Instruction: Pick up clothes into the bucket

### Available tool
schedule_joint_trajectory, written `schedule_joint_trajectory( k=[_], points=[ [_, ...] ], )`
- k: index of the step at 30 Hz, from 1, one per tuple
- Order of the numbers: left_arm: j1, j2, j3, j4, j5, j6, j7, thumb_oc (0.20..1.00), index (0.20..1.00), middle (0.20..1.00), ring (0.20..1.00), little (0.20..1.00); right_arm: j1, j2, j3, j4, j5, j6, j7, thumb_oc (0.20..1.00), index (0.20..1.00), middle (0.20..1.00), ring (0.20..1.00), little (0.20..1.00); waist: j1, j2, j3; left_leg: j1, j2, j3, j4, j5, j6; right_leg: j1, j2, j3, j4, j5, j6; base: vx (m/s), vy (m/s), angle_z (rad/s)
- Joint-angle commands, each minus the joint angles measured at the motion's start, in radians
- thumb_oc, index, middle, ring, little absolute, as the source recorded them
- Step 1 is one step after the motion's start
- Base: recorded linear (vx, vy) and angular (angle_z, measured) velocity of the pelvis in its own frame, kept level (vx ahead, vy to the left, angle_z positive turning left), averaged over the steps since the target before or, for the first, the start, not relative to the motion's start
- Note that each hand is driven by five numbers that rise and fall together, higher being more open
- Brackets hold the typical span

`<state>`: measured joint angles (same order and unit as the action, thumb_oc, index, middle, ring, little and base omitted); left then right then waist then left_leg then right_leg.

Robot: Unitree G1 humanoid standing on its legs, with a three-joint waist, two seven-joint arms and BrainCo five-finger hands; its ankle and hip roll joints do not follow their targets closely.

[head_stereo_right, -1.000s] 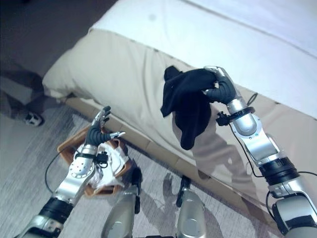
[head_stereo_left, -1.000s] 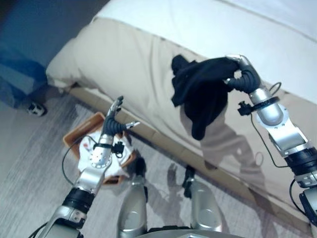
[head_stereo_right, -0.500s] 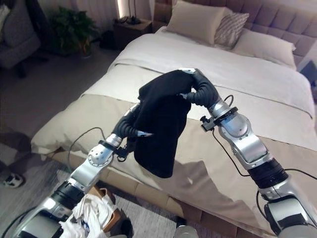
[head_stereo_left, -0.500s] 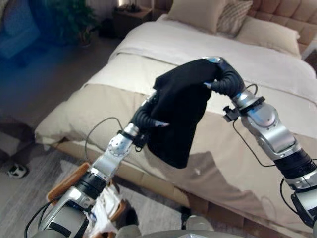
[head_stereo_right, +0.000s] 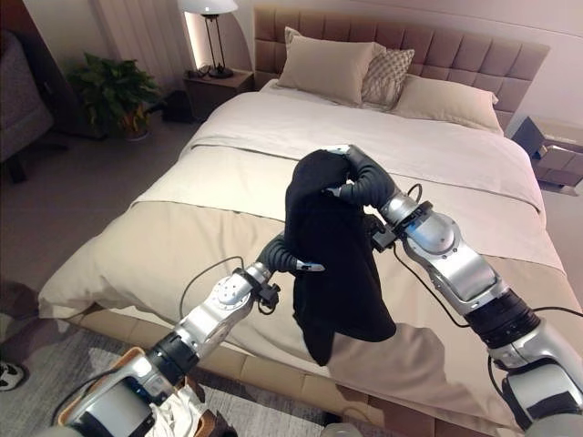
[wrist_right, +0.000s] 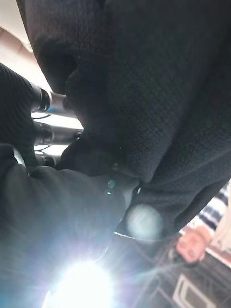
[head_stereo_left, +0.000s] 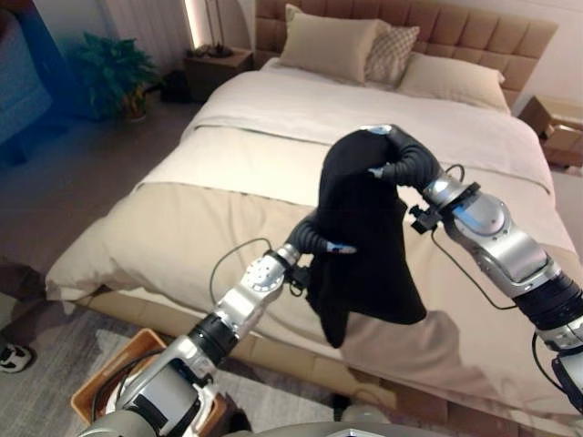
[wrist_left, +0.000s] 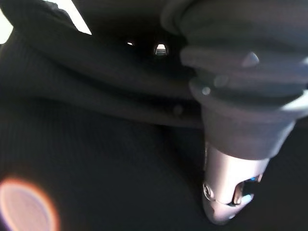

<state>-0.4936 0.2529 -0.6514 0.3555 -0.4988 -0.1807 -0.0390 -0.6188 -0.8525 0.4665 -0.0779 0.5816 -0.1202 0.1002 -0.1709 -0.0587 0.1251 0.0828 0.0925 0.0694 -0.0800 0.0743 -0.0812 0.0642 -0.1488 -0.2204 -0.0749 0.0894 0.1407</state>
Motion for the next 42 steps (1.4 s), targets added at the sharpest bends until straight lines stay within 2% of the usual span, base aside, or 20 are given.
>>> schedule_joint_trajectory(
  k=[1,6,19,20,21,26,30,31,33,36,37,38,42],
  points=[
    [-0.101,-0.041,-0.027,0.073,-0.091,-0.021,-0.026,0.2,0.2,0.2,0.2,0.2,-0.175,0.022,0.033,-0.046,0.072,-0.063,-0.008,0.2,0.2,0.2,0.2,0.2,0.011,-0.05,-0.047,-0.004,0.006,0.035,0.073,-0.072,-0.004,0.006,-0.039,0.009,0.059,-0.026,0.05,0.02,-0.004,-0.12],
    [-0.073,-0.092,-0.004,0.12,-0.138,-0.025,-0.01,0.2,0.2,0.2,0.2,0.2,-0.182,0.038,0.047,-0.032,0.08,-0.069,-0.01,0.2,0.2,0.2,0.2,0.2,0.006,-0.055,-0.051,0.002,0.008,0.04,0.074,-0.073,-0.004,0.011,-0.038,0.014,0.061,-0.029,0.047,0.0,-0.002,-0.04],
    [-0.014,-0.071,0.058,0.075,-0.15,-0.043,0.015,0.2,0.2,0.2,0.2,0.2,-0.098,0.057,-0.004,-0.036,0.102,-0.075,-0.009,0.2,0.2,0.2,0.2,0.2,0.025,-0.059,-0.047,-0.009,0.008,0.026,0.093,-0.077,-0.005,0.021,-0.04,-0.001,0.066,-0.036,0.043,0.0,0.0,0.0],
    [0.015,-0.051,0.079,0.049,-0.144,-0.045,0.017,0.2,0.2,0.2,0.2,0.2,-0.068,0.058,-0.023,-0.036,0.108,-0.073,-0.011,0.567,0.567,0.567,0.567,0.567,0.031,-0.058,-0.044,-0.01,0.009,0.022,0.097,-0.078,-0.004,0.023,-0.039,-0.004,0.072,-0.04,0.041,0.0,0.0,0.0],
    [0.032,-0.037,0.092,0.032,-0.137,-0.047,0.016,0.2,0.2,0.2,0.2,0.2,-0.048,0.061,-0.037,-0.038,0.109,-0.073,-0.011,1.0,1.0,1.0,1.0,1.0,0.034,-0.057,-0.042,-0.01,0.009,0.02,0.098,-0.079,-0.004,0.024,-0.038,-0.006,0.074,-0.042,0.04,0.0,0.0,0.0],
    [0.159,0.052,0.187,-0.083,-0.086,-0.062,0.009,0.2,0.2,0.2,0.2,0.2,0.086,0.077,-0.12,-0.041,0.115,-0.067,0.008,1.0,1.0,1.0,1.0,1.0,0.056,-0.055,-0.032,-0.013,0.013,0.006,0.111,-0.081,-0.005,0.032,-0.038,-0.018,0.086,-0.054,0.036,0.0,-0.026,0.06],
    [0.369,0.137,0.368,-0.202,-0.022,-0.09,0.001,0.2,0.2,0.2,0.2,0.2,0.251,0.157,-0.231,0.038,-0.022,-0.061,-0.007,1.0,1.0,1.0,1.0,1.0,0.096,-0.046,-0.019,-0.021,0.023,-0.02,0.119,-0.076,-0.012,0.046,-0.029,-0.042,0.093,-0.074,0.025,0.0,-0.053,0.13],
    [0.372,0.139,0.369,-0.204,-0.022,-0.089,0.001,0.2,0.2,0.2,0.2,0.2,0.252,0.159,-0.23,0.038,-0.023,-0.061,-0.007,1.0,1.0,1.0,1.0,1.0,0.095,-0.047,-0.02,-0.02,0.024,-0.021,0.119,-0.077,-0.012,0.047,-0.029,-0.043,0.094,-0.075,0.025,-0.01,-0.062,0.15],
    [0.473,0.145,0.45,-0.213,0.001,-0.101,-0.007,0.2,0.2,0.2,0.2,0.2,0.309,0.211,-0.274,0.104,-0.146,-0.067,-0.035,1.0,1.0,1.0,1.0,1.0,0.116,-0.042,-0.012,-0.026,0.032,-0.046,0.117,-0.067,-0.019,0.057,-0.02,-0.063,0.1,-0.092,0.015,-0.01,-0.073,0.25],
    [0.554,0.143,0.539,-0.24,0.012,-0.115,0.005,0.2,0.2,0.2,0.2,0.2,0.367,0.266,-0.315,0.148,-0.226,-0.073,-0.055,1.0,1.0,1.0,1.0,1.0,0.143,-0.032,0.012,-0.052,0.04,-0.091,0.116,-0.046,-0.031,0.051,-0.013,-0.103,0.127,-0.113,0.004,-0.07,-0.067,0.37],
    [0.554,0.143,0.539,-0.24,0.012,-0.115,0.005,0.2,0.2,0.2,0.2,0.2,0.367,0.266,-0.315,0.148,-0.226,-0.073,-0.055,1.0,1.0,1.0,1.0,1.0,0.142,-0.032,0.011,-0.053,0.04,-0.092,0.116,-0.046,-0.031,0.051,-0.013,-0.103,0.127,-0.113,0.004,-0.19,-0.077,0.43],
    [0.574,0.14,0.574,-0.245,0.027,-0.127,0.018,0.2,0.2,0.2,0.2,0.2,0.384,0.306,-0.33,0.187,-0.265,-0.084,-0.076,1.0,1.0,1.0,1.0,1.0,0.17,-0.021,0.04,-0.087,0.047,-0.138,0.103,-0.011,-0.046,0.032,-0.005,-0.142,0.148,-0.127,-0.008,-0.23,-0.076,0.5],
    [0.567,0.141,0.625,-0.232,0.085,-0.152,0.073,0.2,0.2,0.2,0.2,0.2,0.363,0.347,-0.321,0.277,-0.346,-0.098,-0.131,1.0,1.0,1.0,1.0,1.0,0.199,-0.003,0.098,-0.17,0.052,-0.219,0.081,0.049,-0.064,-0.029,-0.001,-0.222,0.198,-0.145,-0.019,-0.24,-0.064,0.69]
  ],
)
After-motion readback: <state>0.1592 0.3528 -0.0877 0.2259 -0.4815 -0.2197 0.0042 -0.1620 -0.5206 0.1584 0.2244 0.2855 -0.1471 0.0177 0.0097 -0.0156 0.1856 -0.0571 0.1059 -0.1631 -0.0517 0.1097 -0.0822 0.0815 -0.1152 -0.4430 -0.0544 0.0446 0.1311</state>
